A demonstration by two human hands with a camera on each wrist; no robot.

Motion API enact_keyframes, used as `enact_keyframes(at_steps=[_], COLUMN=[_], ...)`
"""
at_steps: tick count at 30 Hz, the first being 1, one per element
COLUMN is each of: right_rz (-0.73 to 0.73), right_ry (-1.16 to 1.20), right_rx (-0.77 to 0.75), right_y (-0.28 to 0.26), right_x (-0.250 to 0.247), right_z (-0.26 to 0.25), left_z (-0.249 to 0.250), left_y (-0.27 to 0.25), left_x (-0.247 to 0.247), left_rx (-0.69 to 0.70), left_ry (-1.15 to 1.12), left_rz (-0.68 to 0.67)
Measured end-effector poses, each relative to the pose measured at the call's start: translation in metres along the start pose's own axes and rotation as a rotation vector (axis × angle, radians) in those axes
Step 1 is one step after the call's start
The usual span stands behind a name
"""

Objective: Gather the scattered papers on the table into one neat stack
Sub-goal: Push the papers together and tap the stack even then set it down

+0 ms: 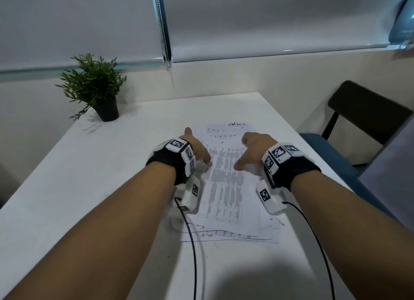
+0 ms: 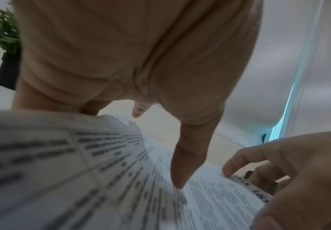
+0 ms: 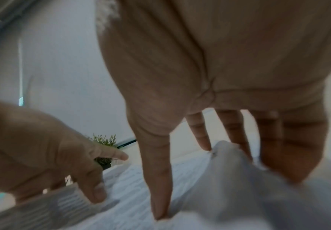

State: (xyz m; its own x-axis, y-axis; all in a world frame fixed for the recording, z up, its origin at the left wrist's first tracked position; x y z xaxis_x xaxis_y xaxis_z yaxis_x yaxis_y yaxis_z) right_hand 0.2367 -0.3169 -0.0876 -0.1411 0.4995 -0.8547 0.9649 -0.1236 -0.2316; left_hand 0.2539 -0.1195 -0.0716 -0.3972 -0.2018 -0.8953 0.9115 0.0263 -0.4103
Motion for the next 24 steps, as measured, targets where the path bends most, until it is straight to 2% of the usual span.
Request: enact_keyframes(at_steps=[5,10,16,19,21,24], right_rz=[0.050,-0.010,-0.061,-0.048,0.012,0.051], right_ry=[-0.011,0.027,0.203,0.304,0.400,0.810], right_rx=[0.044,-0.016,-0.039,-0.031,0.014,0.097], right_y=[-0.009,-0.010,-0.027,-0.043,-0.053,-0.075], right_x=[-0.004,-0.004,-0.009,-0.010,-0.011,-0.009], right_z=[0.009,0.007,0.028,0.040,0.052,0.059], left_z=[0.018,0.030,0.010,-0.011,-0.032,-0.058], left_y=[-0.006,-0.007,-0.010,-0.022,-0.038,-0.074], left_x=[0.008,0.009,0.014,0.018,0.014,0.001], left_rx=[0.024,0.039,0.051,0.132,0.186,0.345], left_ry=[-0.014,-0.032,-0.043,-0.283,-0.474,-0.676], left_rz=[-0.017,-0.023,-0.014,0.081,0.208,0.350])
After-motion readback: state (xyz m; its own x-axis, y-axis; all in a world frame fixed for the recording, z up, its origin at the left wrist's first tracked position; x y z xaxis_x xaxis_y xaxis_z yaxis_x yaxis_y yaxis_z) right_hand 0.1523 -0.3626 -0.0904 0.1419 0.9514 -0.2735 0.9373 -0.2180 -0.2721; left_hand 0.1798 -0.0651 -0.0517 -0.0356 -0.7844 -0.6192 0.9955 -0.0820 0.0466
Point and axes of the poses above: each hand's wrist, its own y-axis towards the middle knuckle, its own x-axis out of the palm, z = x × y, the point moved 5 cm from there along y, towards the middle knuckle, and after that the axes turned 14 degrees about y, right-handed, at the moved point
